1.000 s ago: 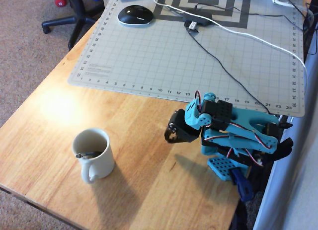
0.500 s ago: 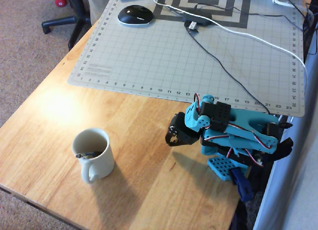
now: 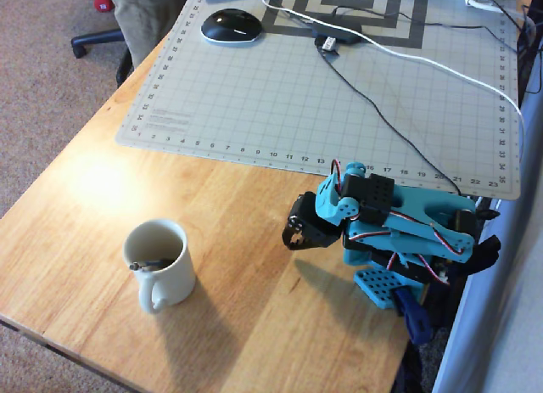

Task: Grasp a pen and put it in a mug.

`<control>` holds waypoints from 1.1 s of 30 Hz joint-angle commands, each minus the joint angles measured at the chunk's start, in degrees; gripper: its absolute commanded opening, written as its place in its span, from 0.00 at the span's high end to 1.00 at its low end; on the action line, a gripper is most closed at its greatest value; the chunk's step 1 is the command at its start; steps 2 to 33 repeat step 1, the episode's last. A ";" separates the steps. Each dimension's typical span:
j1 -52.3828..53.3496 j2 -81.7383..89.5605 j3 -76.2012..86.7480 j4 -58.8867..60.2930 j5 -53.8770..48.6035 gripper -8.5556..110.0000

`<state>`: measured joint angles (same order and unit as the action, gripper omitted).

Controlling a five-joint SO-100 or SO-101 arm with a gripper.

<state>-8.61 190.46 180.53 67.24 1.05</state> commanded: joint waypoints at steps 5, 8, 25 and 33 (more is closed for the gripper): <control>-0.26 1.58 -0.62 -0.62 -0.44 0.92; -0.26 1.58 -0.62 -0.62 -0.44 0.92; -0.26 1.58 -0.62 -0.62 -0.44 0.92; -0.26 1.58 -0.62 -0.62 -0.44 0.92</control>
